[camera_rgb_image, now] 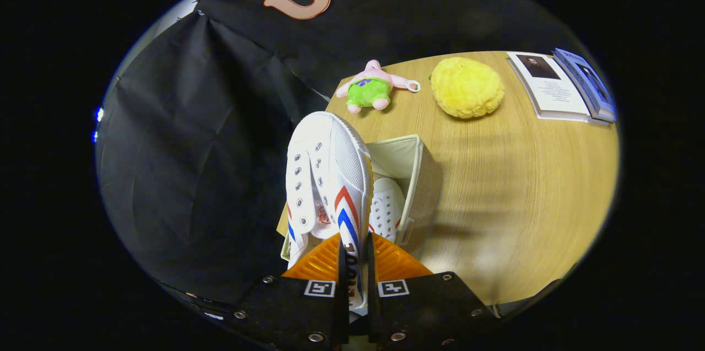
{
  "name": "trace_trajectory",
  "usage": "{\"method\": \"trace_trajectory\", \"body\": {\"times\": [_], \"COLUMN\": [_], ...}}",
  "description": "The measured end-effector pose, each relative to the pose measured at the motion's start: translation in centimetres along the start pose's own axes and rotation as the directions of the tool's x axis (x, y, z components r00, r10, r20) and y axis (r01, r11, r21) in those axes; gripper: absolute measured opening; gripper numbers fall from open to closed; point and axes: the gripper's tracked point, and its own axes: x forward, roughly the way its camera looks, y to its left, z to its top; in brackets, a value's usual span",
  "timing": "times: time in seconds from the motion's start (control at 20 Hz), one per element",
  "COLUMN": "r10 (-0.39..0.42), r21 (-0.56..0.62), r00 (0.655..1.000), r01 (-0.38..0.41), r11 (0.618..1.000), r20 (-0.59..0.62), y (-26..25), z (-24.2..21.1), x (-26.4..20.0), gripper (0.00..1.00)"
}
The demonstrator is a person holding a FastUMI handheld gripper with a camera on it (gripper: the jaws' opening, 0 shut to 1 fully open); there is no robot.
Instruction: Open the storage box then place both shoes into the box .Put the left shoe in first, then the right shoe, with the right side of both shoes facing outward in a uniform manner.
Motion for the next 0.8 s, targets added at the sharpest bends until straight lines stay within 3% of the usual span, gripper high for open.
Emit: {"method": "trace_trajectory", "body": {"times": [0.2,0.4,0.55,0.7,0.8], "r10": [-0.069,-0.146,-0.129,-0.140,-0.105], "r21": [-0.045,0.006,0.110,0.121,0.125], "r00": [0.996,0.986,0.989,0.987,0.992], "r01": [0.066,0.147,0.137,0.148,0.113], "r11": [0.997,0.989,0.984,0.982,0.986], "r20": [-0.059,-0.085,-0.074,-0.073,-0.071], "y": [0.3,-1.8,-2.0,-1.6,-0.8], "z": [-1.4,-1.9,-1.7,-1.7,-1.6], "x": [2.7,4.6,4.8,4.9,4.9], "gripper": [0.14,0.14,0.13,0.14,0.27]}}
